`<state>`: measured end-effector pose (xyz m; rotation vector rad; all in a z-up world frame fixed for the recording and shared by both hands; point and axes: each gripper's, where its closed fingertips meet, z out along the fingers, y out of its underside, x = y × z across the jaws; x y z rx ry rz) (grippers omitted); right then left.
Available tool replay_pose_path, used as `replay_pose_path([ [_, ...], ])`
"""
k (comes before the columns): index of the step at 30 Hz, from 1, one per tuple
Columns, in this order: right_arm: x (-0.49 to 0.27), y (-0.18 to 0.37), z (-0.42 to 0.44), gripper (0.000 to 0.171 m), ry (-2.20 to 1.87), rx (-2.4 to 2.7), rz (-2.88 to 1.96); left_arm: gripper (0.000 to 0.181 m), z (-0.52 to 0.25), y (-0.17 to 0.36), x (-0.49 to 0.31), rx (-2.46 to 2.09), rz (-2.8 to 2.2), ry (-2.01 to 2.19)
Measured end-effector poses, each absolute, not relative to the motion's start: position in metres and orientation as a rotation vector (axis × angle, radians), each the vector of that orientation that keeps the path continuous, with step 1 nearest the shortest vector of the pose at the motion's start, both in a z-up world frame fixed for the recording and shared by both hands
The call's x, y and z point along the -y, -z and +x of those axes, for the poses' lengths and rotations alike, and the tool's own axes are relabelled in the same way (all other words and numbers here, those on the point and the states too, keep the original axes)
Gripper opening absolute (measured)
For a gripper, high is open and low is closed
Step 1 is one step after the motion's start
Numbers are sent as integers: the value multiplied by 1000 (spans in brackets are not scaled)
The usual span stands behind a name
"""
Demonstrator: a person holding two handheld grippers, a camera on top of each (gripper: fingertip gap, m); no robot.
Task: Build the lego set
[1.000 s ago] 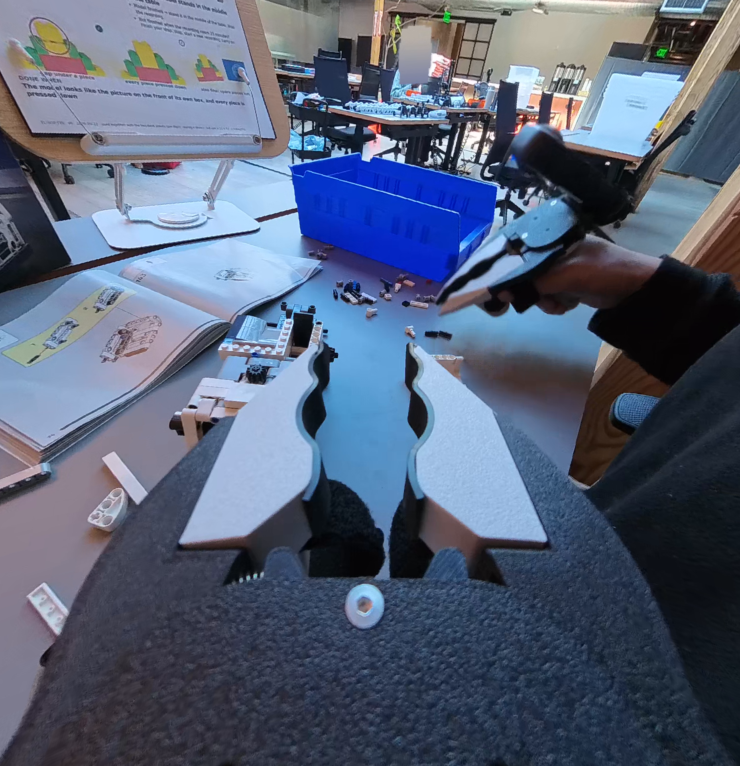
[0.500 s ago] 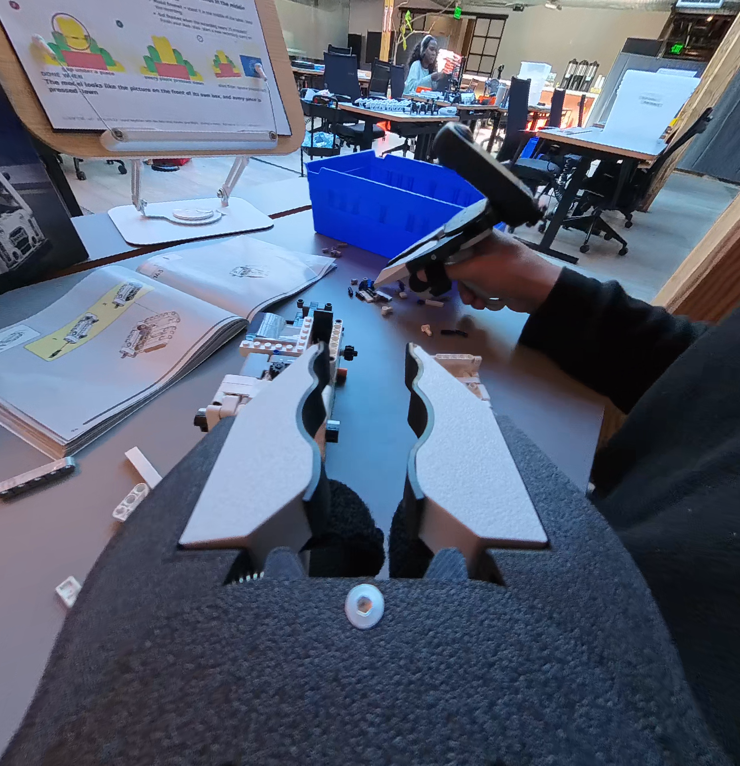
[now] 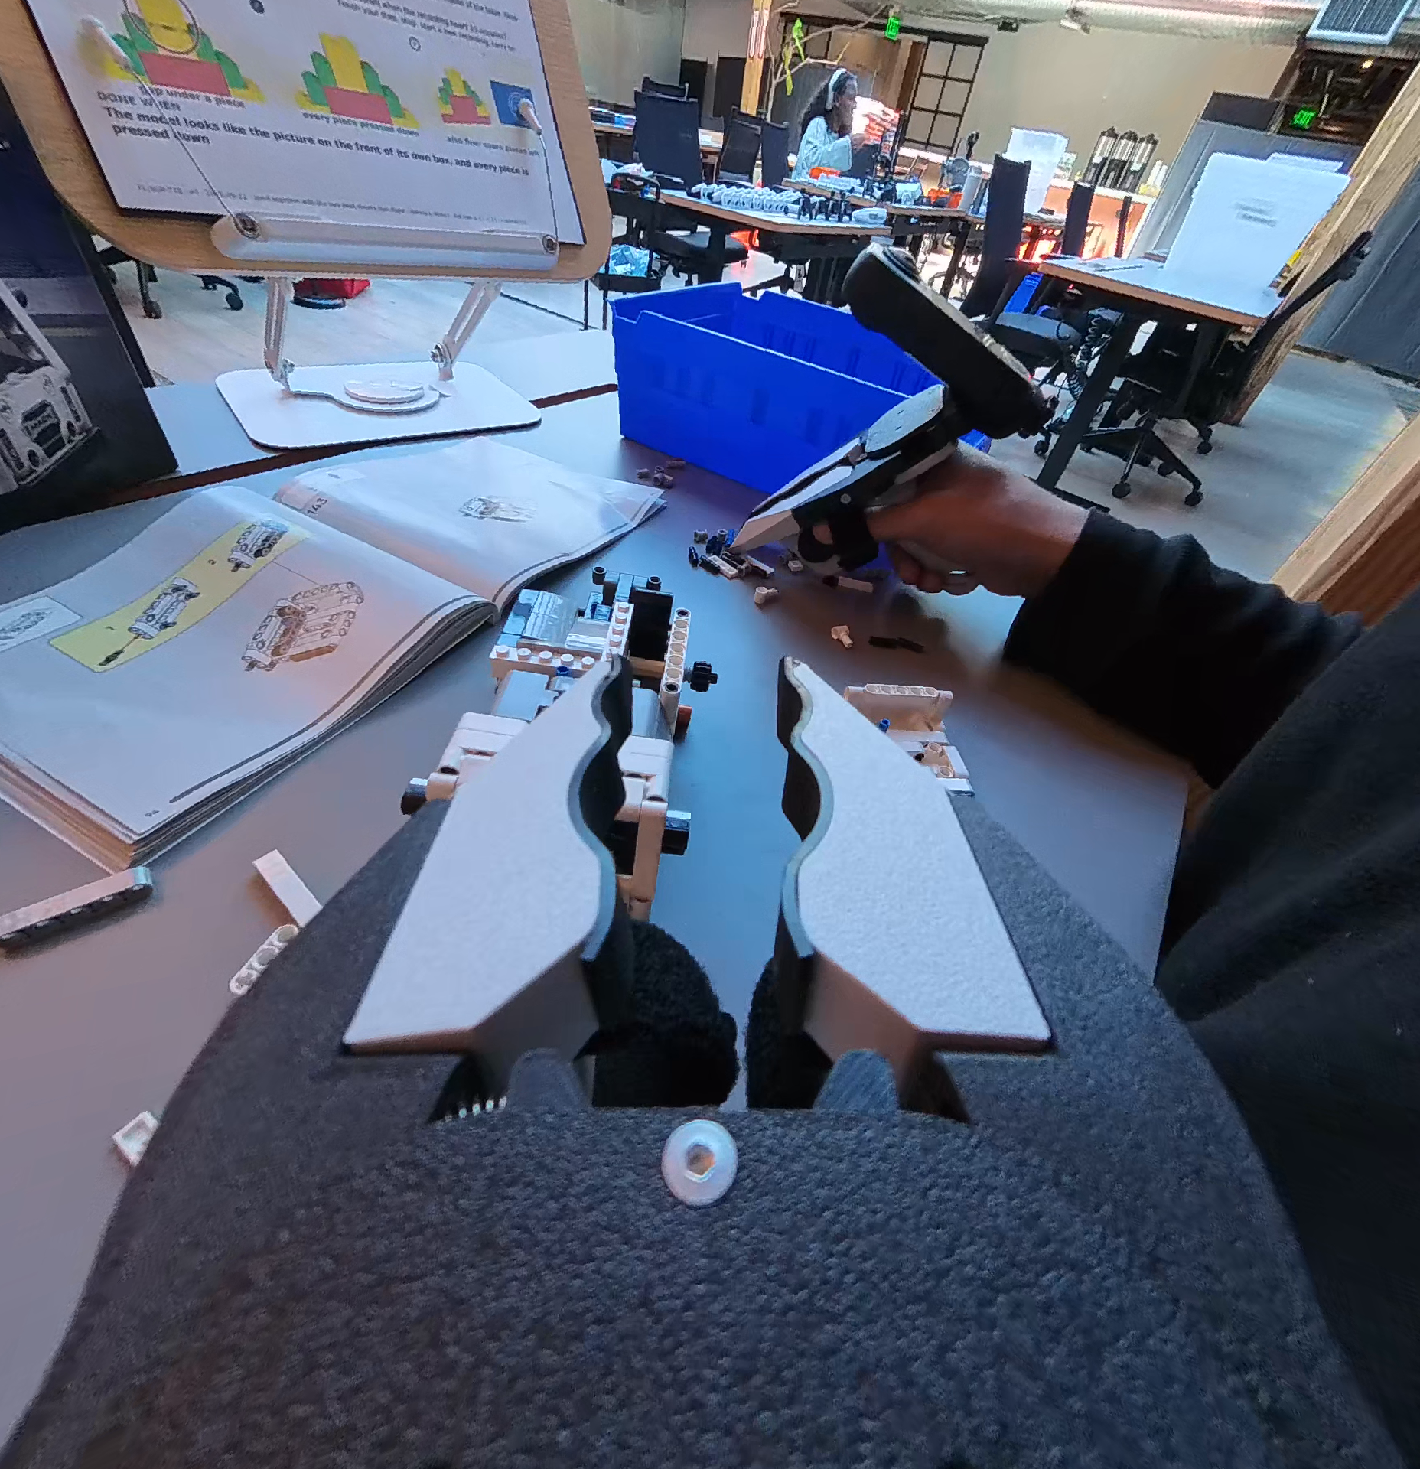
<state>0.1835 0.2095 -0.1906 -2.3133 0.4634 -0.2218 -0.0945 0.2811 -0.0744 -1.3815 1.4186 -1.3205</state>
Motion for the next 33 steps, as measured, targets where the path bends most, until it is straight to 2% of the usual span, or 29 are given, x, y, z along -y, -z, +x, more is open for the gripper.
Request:
replay_pose_path([
  [7, -203, 177, 176, 15, 265, -409, -2290, 35, -92, 72, -277, -1428, -1373, 1327],
  [12, -178, 149, 99, 15, 60, -147, -2293, 35, -93, 70, -272, -1449, -1357, 1314],
  [14, -157, 154, 69, 15, -35, -71, -2340, 35, -92, 70, -269, -1451, -1355, 1333],
  [19, -125, 178, 52, 15, 35, -18, -2443, 35, -91, 68, -256, -1474, -1320, 1352],
  [31, -127, 191, 51, 16, 93, 2, -2466, 35, -106, 62, -247, -1460, -1302, 1325],
  [33, -129, 187, 50, 25, 82, -3, -2451, 35, -107, 62, -247, -1461, -1300, 1317],
])
